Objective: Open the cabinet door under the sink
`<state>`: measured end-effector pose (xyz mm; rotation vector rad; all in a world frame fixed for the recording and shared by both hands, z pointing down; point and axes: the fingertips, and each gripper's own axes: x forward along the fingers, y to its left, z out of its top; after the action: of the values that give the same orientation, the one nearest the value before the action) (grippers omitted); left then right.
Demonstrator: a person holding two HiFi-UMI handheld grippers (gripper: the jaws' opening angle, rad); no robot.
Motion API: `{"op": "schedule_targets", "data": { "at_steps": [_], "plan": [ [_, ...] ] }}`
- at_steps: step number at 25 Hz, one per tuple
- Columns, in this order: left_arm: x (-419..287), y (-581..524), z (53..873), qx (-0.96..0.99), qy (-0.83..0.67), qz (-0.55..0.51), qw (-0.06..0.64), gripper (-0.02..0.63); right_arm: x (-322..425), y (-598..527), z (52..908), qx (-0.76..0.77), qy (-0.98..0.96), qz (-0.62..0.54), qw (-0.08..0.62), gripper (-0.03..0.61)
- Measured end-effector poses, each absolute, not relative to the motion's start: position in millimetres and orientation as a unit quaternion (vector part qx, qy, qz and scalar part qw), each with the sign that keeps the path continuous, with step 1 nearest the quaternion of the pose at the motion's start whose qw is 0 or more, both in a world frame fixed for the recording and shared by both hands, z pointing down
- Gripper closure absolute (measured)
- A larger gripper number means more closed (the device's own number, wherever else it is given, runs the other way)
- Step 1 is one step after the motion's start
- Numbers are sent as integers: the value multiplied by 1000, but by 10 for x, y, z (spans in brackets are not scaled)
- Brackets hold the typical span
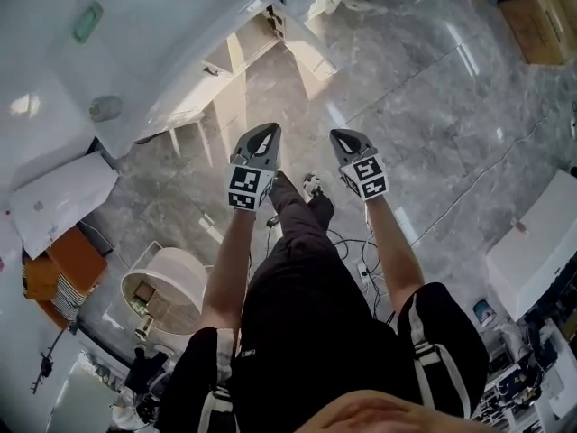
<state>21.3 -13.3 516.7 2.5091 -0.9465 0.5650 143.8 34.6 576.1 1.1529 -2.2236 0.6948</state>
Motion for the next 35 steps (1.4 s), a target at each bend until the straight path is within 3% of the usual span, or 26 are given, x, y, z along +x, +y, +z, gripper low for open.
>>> {"op": "schedule_targets", "data": {
  "at_steps": [17,35],
  "plan": [
    [134,849,4026,896,-380,165,160,592,1486,1139,4475,354,-870,168,299,515],
    [-204,1701,3708,868,-448,138,162,592,1223,1543,3953,310,-897,81,305,515]
  ]
}}
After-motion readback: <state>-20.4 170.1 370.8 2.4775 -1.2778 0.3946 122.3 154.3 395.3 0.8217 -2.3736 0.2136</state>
